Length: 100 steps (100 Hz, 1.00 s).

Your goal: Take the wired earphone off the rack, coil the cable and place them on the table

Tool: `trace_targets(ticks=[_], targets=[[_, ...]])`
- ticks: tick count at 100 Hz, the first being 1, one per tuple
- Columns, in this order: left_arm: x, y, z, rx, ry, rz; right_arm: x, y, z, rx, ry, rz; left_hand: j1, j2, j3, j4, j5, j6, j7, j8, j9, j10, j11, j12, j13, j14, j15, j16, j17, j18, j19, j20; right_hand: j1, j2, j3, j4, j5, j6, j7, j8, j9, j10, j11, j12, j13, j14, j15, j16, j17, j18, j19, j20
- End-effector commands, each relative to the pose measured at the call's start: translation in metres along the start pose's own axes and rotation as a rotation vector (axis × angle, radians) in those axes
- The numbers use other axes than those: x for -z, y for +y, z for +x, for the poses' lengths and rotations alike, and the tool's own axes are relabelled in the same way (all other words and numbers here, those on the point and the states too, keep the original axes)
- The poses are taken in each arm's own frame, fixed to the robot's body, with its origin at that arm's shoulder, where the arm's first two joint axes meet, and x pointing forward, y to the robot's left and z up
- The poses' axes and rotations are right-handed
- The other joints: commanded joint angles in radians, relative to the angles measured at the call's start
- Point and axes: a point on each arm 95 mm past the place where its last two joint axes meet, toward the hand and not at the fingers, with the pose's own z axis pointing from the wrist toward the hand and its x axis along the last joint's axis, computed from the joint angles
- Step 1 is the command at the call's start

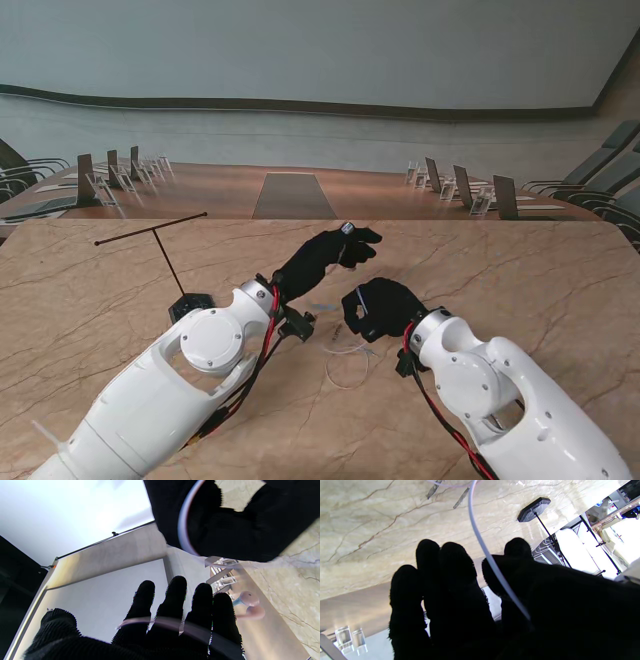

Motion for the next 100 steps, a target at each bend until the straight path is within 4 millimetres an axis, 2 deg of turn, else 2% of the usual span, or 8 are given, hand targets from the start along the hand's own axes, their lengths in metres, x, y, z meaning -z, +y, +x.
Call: trace_targets(ticks=[1,14,35,47,57,73,88,100], targets=[[-0.002,0.004,0.005,0.004,0.014,-0.013,-0.002,-0.006,0.001,-0.015,0.008,0.010,-0.014,-0.001,-0.015,0.003,-0.023,-0.029,-0.031,-0.005,0.003,-0.029,-0.023,-0.003,-0.007,-0.025,0.005,-0.011,0.005,-0.025,-0.013,-0.014,-0.012,-0.018,0.087,-0.141,0.044,0.128,0.129,0.073,-0.015,0.135,-0.001,-0.008,0.002,0.018,0.016,-0.002,-0.023,-0.049,0.016,0.009],[-0.002,0.004,0.005,0.009,0.020,-0.013,-0.001,-0.004,-0.001,-0.022,0.002,-0.017,-0.011,-0.003,-0.014,0.003,-0.019,-0.027,-0.026,-0.003,0.009,-0.027,-0.021,0.001,-0.003,-0.020,0.009,-0.009,0.008,-0.025,-0.012,-0.014,-0.009,-0.004,0.087,-0.149,0.034,0.119,0.138,0.095,-0.024,0.133,0.011,-0.008,-0.003,0.018,0.023,-0.002,-0.026,-0.051,0.019,0.012],[-0.003,0.002,0.007,0.016,0.038,-0.010,0.002,-0.006,-0.012,-0.014,-0.037,0.008,-0.007,-0.003,-0.014,0.003,-0.017,-0.030,-0.022,0.000,0.015,-0.026,-0.020,0.005,0.001,-0.021,0.015,-0.006,0.016,-0.029,-0.010,-0.013,-0.013,-0.002,0.087,-0.142,0.034,0.115,0.144,0.087,-0.025,0.136,0.015,-0.012,-0.003,0.020,0.026,-0.004,-0.027,-0.051,0.022,0.014],[-0.003,0.003,0.009,0.025,0.053,-0.009,-0.003,-0.011,-0.020,-0.007,-0.071,0.025,-0.003,0.001,-0.013,0.003,-0.019,-0.037,-0.015,0.005,0.021,-0.030,-0.018,0.008,0.009,-0.018,0.023,-0.003,0.024,-0.030,-0.006,-0.011,-0.017,0.005,0.087,-0.147,0.028,0.111,0.146,0.086,-0.029,0.132,0.018,-0.012,-0.004,0.017,0.028,-0.004,-0.026,-0.053,0.024,0.016],[-0.001,0.004,0.011,0.033,0.063,-0.011,-0.010,-0.011,-0.031,-0.004,-0.110,0.015,-0.002,0.005,-0.013,0.003,-0.026,-0.043,-0.008,0.010,0.038,-0.027,-0.010,0.015,0.031,-0.003,0.036,0.001,0.052,-0.013,0.010,-0.005,-0.016,0.010,0.087,-0.151,0.025,0.110,0.146,0.086,-0.034,0.136,0.023,-0.009,-0.007,0.020,0.031,-0.003,-0.027,-0.052,0.027,0.018],[0.004,0.009,0.011,0.048,0.059,-0.025,-0.021,-0.004,-0.053,0.005,-0.175,-0.029,-0.002,0.009,-0.014,0.004,-0.028,-0.039,0.009,0.019,0.064,-0.017,0.008,0.030,0.070,0.018,0.058,0.005,0.086,0.021,0.037,0.008,-0.016,0.013,0.087,-0.158,0.021,0.110,0.148,0.089,-0.040,0.139,0.034,-0.006,-0.011,0.022,0.041,0.000,-0.031,-0.052,0.035,0.023],[0.007,0.013,0.010,0.060,0.048,-0.034,-0.027,0.007,-0.071,0.020,-0.221,-0.079,0.001,0.013,-0.013,0.005,-0.025,-0.037,0.018,0.023,0.071,-0.014,0.020,0.038,0.082,0.020,0.067,0.005,0.095,0.028,0.049,0.015,-0.020,0.027,0.087,-0.169,0.011,0.106,0.150,0.093,-0.053,0.144,0.042,-0.007,-0.022,0.024,0.049,0.002,-0.040,-0.056,0.041,0.028],[0.008,0.016,0.009,0.072,0.042,-0.045,-0.030,0.015,-0.081,0.033,-0.245,-0.104,0.002,0.017,-0.013,0.005,-0.019,-0.033,0.025,0.026,0.081,-0.013,0.032,0.044,0.095,0.019,0.077,0.007,0.104,0.029,0.059,0.019,-0.027,0.054,0.087,-0.198,-0.014,0.098,0.149,0.098,-0.079,0.140,0.046,-0.008,-0.042,0.018,0.049,0.002,-0.052,-0.068,0.039,0.030]])
